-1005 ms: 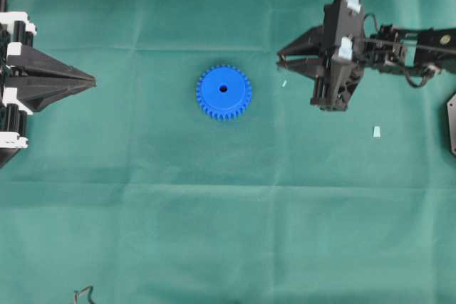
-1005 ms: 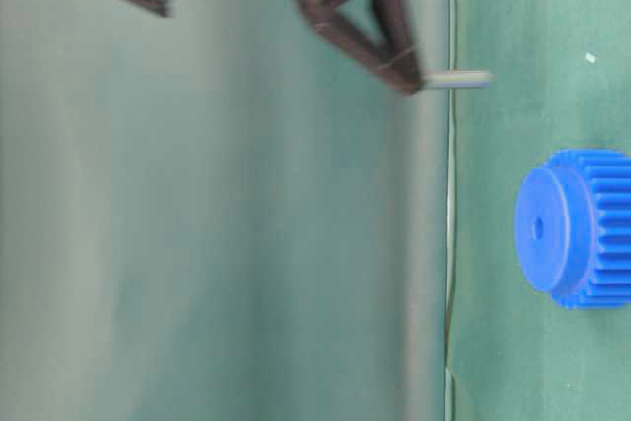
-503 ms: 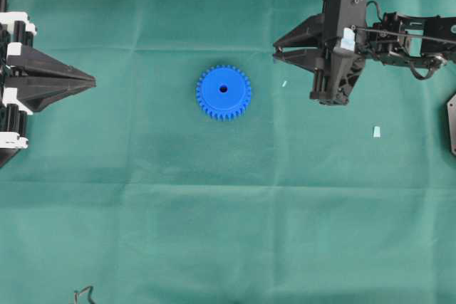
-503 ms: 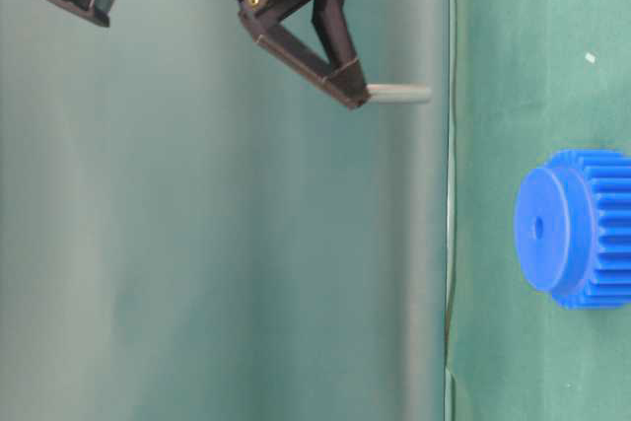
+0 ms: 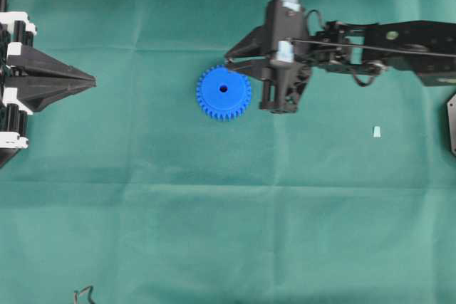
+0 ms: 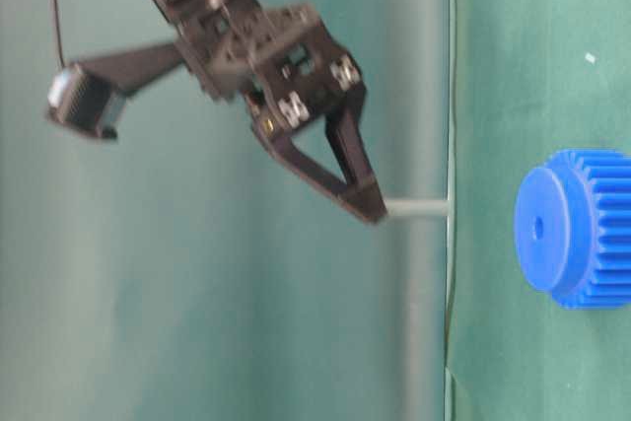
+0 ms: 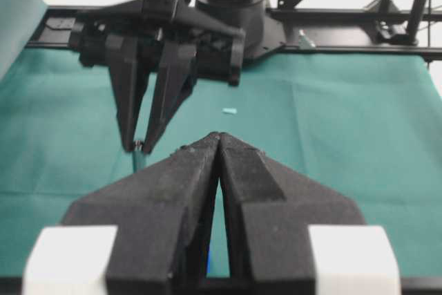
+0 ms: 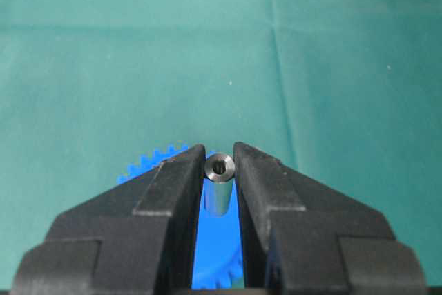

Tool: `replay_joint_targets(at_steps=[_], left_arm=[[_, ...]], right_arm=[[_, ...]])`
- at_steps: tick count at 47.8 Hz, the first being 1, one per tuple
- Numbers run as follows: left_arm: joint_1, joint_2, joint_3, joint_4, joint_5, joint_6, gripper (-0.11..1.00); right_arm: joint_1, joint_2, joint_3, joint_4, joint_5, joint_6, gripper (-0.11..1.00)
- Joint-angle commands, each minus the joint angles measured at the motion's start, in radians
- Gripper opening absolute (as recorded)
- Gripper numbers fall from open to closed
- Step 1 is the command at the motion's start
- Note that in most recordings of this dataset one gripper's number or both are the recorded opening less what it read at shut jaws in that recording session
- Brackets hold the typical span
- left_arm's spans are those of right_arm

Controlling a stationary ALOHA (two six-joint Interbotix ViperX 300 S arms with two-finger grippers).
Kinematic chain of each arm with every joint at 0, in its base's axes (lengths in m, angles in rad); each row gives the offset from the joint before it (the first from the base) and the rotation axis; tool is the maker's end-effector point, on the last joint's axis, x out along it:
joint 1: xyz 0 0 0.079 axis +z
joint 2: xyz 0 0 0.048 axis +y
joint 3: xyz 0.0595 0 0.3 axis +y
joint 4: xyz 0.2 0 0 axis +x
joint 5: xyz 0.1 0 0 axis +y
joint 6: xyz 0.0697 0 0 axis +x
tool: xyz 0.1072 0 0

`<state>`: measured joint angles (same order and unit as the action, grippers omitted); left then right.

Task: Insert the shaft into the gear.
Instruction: 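Carry the shaft with the right gripper over the blue gear's center hole, then lower the shaft into the blue gear's hole with the right gripper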

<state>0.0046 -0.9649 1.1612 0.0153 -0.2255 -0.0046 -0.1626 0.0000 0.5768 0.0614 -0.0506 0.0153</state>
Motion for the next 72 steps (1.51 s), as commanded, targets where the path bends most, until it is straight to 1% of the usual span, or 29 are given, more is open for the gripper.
replay_joint_targets(at_steps=[1, 6, 21, 34, 41, 48, 54, 72], left_arm=[[0.003, 0.008, -0.025, 0.002, -0.005, -0.002, 0.00], [0.003, 0.006, -0.025, 0.002, -0.005, -0.002, 0.00], [0.003, 0.008, -0.025, 0.002, -0.005, 0.000, 0.00], [0.003, 0.008, -0.025, 0.002, -0.005, 0.000, 0.00], [0.003, 0.008, -0.025, 0.002, -0.006, 0.000, 0.00], [0.005, 0.008, -0.023, 0.002, -0.005, 0.002, 0.00], [0.005, 0.008, -0.023, 0.002, -0.002, 0.002, 0.00], [0.014, 0.008, -0.023, 0.002, 0.002, 0.002, 0.00]], right_arm=[[0.011, 0.009, -0.054, -0.002, -0.009, 0.002, 0.19], [0.014, 0.025, -0.067, -0.002, -0.012, 0.002, 0.19], [0.014, 0.026, -0.044, 0.005, -0.040, 0.005, 0.19], [0.023, 0.072, -0.002, 0.037, -0.101, 0.008, 0.19], [0.035, 0.118, 0.003, 0.043, -0.146, 0.009, 0.19], [0.035, 0.167, 0.003, 0.067, -0.163, 0.017, 0.19], [0.037, 0.186, 0.008, 0.067, -0.166, 0.018, 0.19], [0.037, 0.186, 0.014, 0.067, -0.166, 0.018, 0.19]])
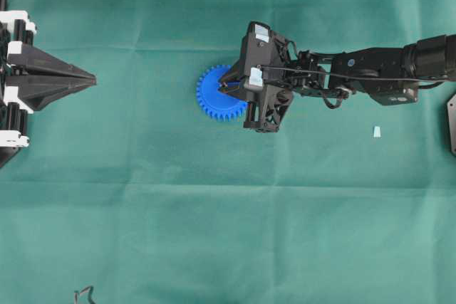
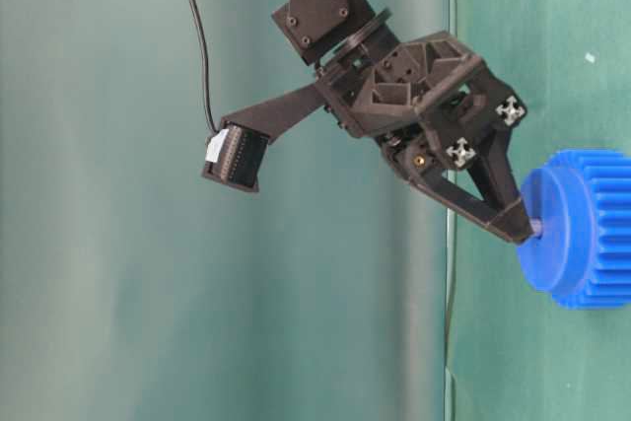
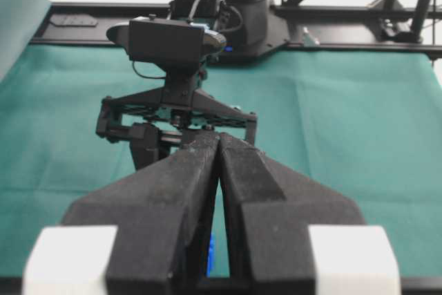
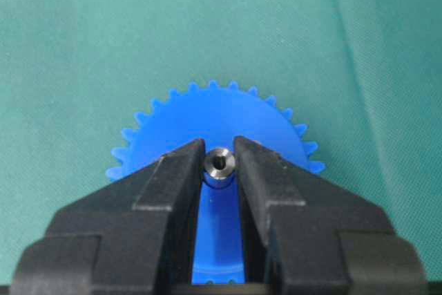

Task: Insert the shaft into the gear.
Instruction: 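Lower the shaft into the blue gear's hole with the right gripper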

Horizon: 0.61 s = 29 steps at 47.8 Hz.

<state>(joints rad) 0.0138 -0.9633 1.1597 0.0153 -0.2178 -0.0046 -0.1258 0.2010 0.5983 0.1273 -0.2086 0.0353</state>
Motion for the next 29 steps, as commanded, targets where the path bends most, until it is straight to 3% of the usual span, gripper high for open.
replay_joint_targets(at_steps=[1, 29], left_arm=[[0.005, 0.006, -0.021, 0.002, -0.006, 0.002, 0.00], [0.005, 0.006, -0.021, 0.002, -0.006, 0.000, 0.00]], right_arm=[[0.000, -0.015, -0.008, 0.002, -0.008, -0.002, 0.19], [0.000, 0.011, -0.008, 0.003, -0.006, -0.002, 0.19]])
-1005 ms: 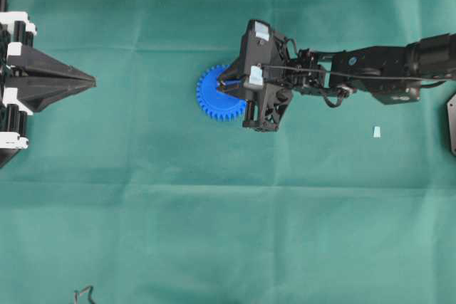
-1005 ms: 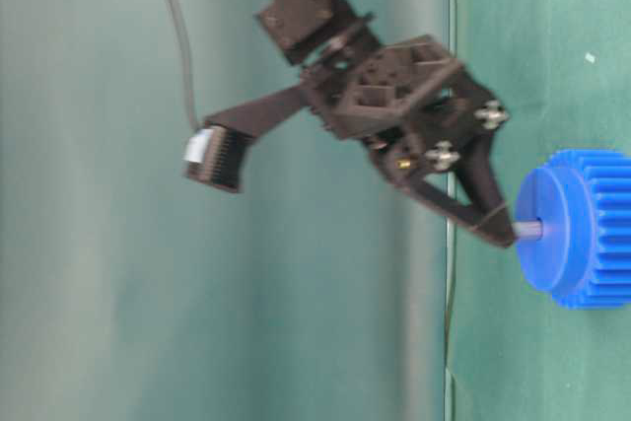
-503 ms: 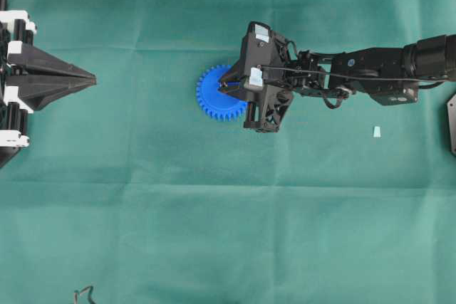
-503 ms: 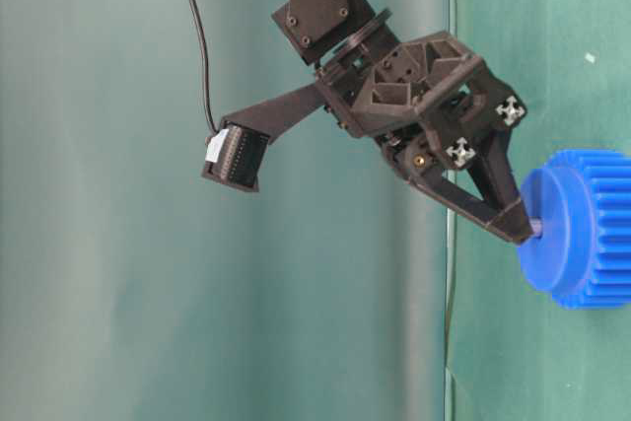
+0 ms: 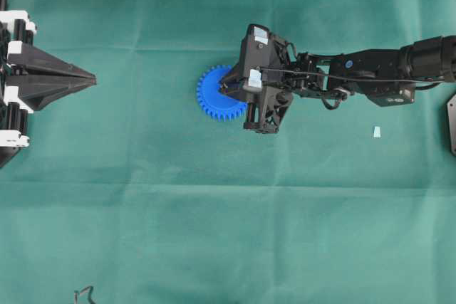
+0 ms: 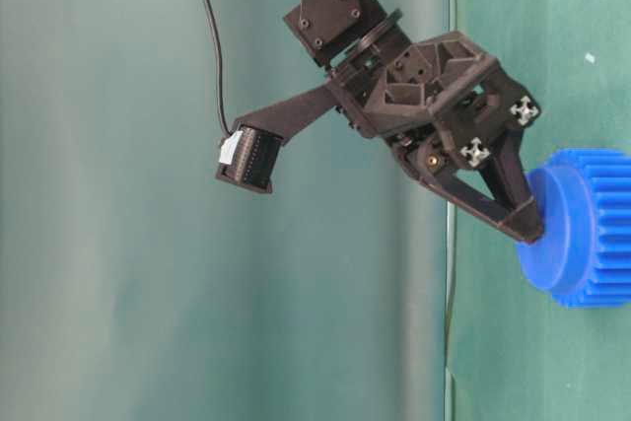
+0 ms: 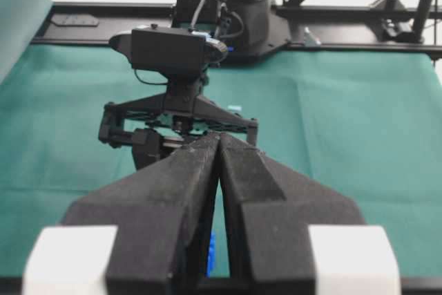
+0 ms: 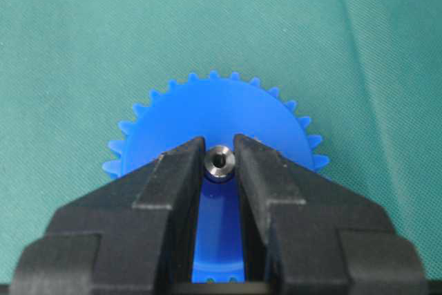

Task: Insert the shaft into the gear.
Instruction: 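Lower the shaft into the blue gear's hole with the right gripper, then open the right gripper to release the shaft in the gear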

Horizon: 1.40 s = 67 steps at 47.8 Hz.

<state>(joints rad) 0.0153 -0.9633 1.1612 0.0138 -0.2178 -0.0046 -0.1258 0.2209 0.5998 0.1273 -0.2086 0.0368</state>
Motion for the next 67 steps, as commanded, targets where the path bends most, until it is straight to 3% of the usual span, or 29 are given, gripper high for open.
replay_joint_targets(at_steps=[1, 9, 11, 21, 26, 38, 67], left_arm=[[0.003, 0.006, -0.023, 0.003, -0.006, 0.000, 0.00], [0.003, 0.006, -0.023, 0.003, -0.006, 0.000, 0.00], [0.003, 0.006, -0.023, 0.003, -0.006, 0.000, 0.00], [0.003, 0.006, -0.025, 0.003, -0.003, 0.000, 0.00], [0.003, 0.006, -0.023, 0.003, 0.000, 0.000, 0.00], [0.003, 0.006, -0.023, 0.003, 0.000, -0.002, 0.00], [0.003, 0.003, -0.025, 0.003, 0.000, 0.000, 0.00]], right_arm=[[0.000, -0.009, -0.011, 0.003, -0.005, -0.002, 0.19], [0.000, -0.009, -0.012, 0.005, -0.005, -0.002, 0.19], [0.000, -0.009, -0.014, 0.005, -0.005, -0.002, 0.24], [0.000, -0.009, -0.015, 0.005, -0.009, -0.002, 0.81], [0.000, -0.009, -0.017, 0.005, -0.011, -0.002, 0.97], [0.000, -0.044, -0.021, 0.005, 0.015, -0.003, 0.94], [0.000, -0.422, 0.021, -0.038, 0.146, -0.017, 0.94]])
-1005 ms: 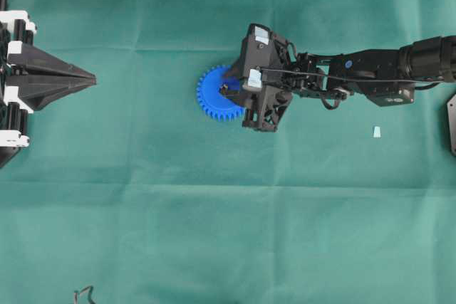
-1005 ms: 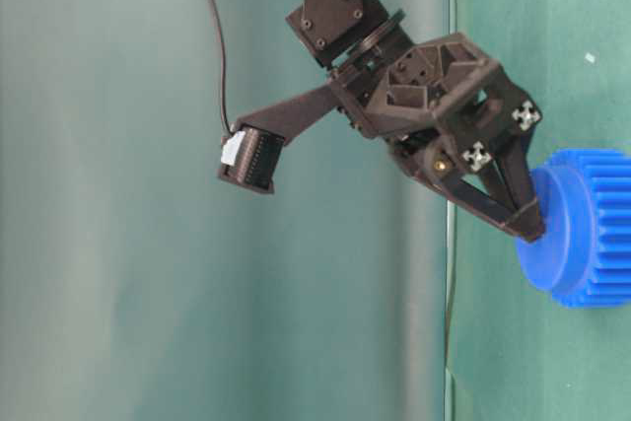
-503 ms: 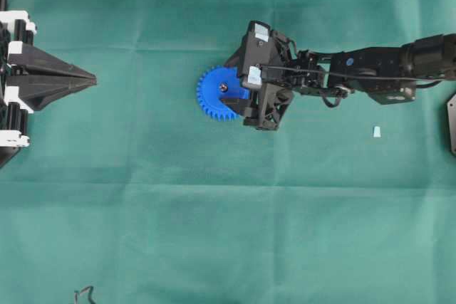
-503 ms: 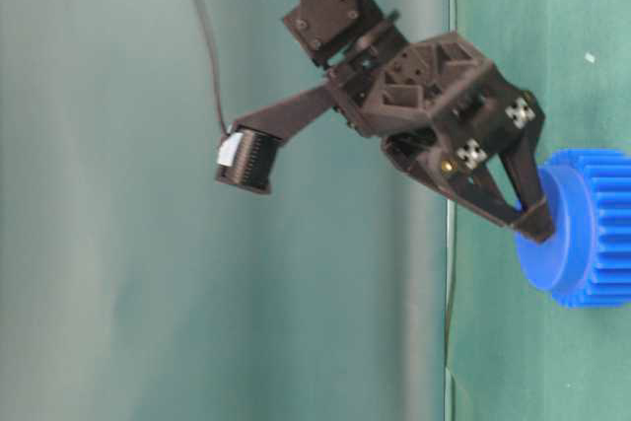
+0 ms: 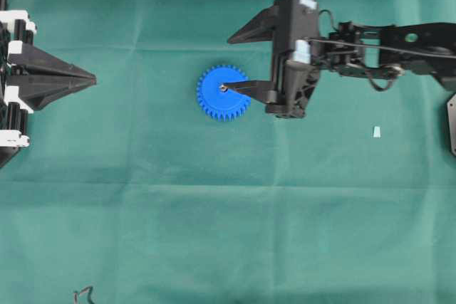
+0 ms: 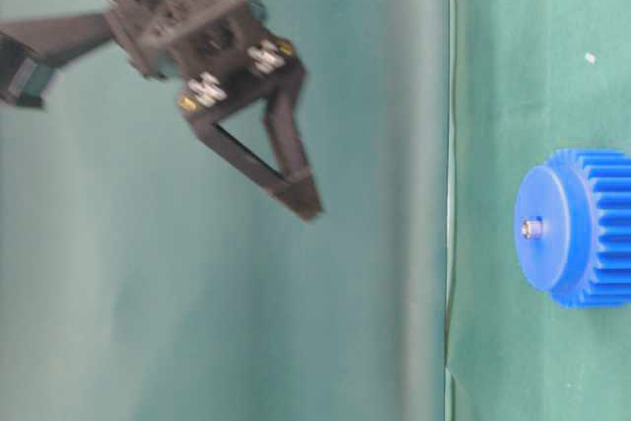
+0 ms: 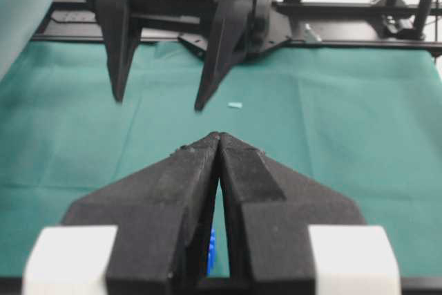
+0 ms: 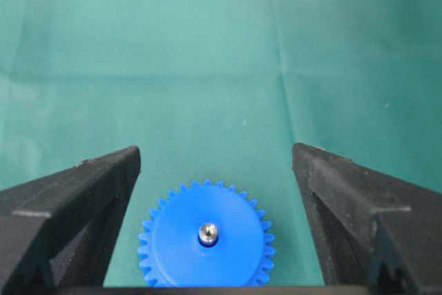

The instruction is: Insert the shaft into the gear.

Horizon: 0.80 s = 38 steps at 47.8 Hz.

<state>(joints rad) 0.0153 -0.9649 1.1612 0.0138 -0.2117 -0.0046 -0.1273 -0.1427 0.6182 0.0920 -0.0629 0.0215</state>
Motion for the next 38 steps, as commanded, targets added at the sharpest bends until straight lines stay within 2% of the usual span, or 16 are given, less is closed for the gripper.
replay_joint_targets(at_steps=[1, 27, 38], left_arm=[[0.003, 0.003, -0.025, 0.003, -0.005, -0.002, 0.00], [0.003, 0.000, -0.025, 0.003, -0.005, -0.002, 0.00], [0.003, -0.002, -0.025, 0.003, -0.005, -0.002, 0.00]], right_arm=[[0.002, -0.074, 0.012, -0.003, 0.000, 0.000, 0.94], [0.002, -0.387, 0.210, -0.005, -0.021, 0.002, 0.93], [0.002, -0.549, 0.279, -0.005, 0.046, 0.000, 0.93]])
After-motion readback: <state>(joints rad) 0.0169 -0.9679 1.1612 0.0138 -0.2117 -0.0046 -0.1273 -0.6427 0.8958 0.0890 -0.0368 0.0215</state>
